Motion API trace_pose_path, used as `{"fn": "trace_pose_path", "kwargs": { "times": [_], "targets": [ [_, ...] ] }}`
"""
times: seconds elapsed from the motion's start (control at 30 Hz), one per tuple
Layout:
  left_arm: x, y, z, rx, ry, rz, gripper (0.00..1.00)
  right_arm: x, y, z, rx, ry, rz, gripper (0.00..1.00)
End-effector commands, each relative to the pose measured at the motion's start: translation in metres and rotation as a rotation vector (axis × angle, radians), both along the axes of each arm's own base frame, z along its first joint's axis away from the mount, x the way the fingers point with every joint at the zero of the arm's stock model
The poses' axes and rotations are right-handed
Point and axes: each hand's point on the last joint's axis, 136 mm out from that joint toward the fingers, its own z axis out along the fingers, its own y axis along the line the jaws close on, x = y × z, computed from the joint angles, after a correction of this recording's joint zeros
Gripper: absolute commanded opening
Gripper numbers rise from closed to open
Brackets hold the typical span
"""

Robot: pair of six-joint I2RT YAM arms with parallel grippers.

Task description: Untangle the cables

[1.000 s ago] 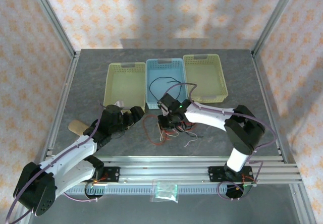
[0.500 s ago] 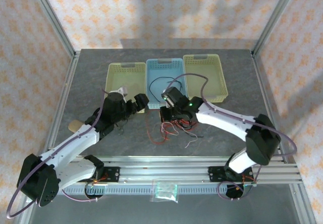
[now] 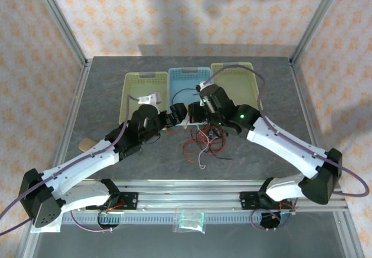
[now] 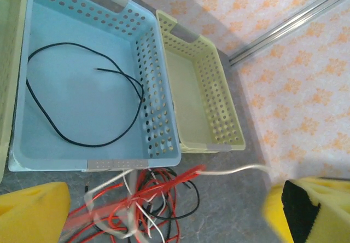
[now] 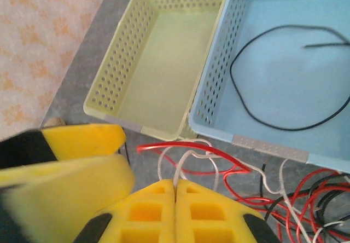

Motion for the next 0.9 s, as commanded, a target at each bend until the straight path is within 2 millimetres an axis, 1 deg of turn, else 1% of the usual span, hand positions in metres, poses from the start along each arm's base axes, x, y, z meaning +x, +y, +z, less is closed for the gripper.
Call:
{"fn": "trace_pose_path", "kwargs": {
  "times": [0.0, 0.07, 0.17, 0.3, 0.4, 0.47, 0.5, 0.63, 0.7, 0.87],
  "targets": [
    [0.0, -0.003, 0.009, 0.029, -0.069, -0.005, 0.99, 0.003, -0.016, 0.035, 0.034, -0.086, -0.072, 0.0],
    [-0.002, -0.003, 0.004, 0.022, -0.076, -0.013, 0.99, 0.0, -0.016, 0.045, 0.054, -0.105, -0.059, 0.0],
    [-0.004, -0.004, -0.007, 0.038, -0.063, -0.033, 0.99, -0.009, -0.008, 0.058, 0.1, -0.136, 0.022, 0.0],
    [-0.008, -0.016, -0.015, 0.033, -0.06, -0.1, 0.99, -0.02, -0.005, 0.073, 0.116, -0.186, 0.109, 0.0],
    [-0.011, -0.022, -0.02, 0.021, -0.061, -0.135, 0.99, -0.025, -0.001, 0.085, 0.13, -0.209, 0.151, 0.0],
    [-0.011, -0.027, -0.019, 0.007, -0.068, -0.156, 0.99, -0.026, 0.001, 0.093, 0.145, -0.222, 0.167, 0.0],
    [-0.012, -0.03, -0.019, -0.001, -0.071, -0.17, 0.99, -0.031, -0.004, 0.106, 0.172, -0.245, 0.169, 0.0],
    [-0.016, -0.046, -0.017, -0.035, -0.091, -0.234, 0.99, -0.033, -0.003, 0.119, 0.202, -0.262, 0.178, 0.0],
    [-0.018, -0.053, -0.02, -0.034, -0.091, -0.259, 0.99, -0.034, -0.002, 0.125, 0.216, -0.27, 0.183, 0.0],
    [-0.014, -0.057, -0.033, -0.019, -0.07, -0.247, 0.99, -0.038, -0.002, 0.138, 0.243, -0.287, 0.195, 0.0]
  ]
}}
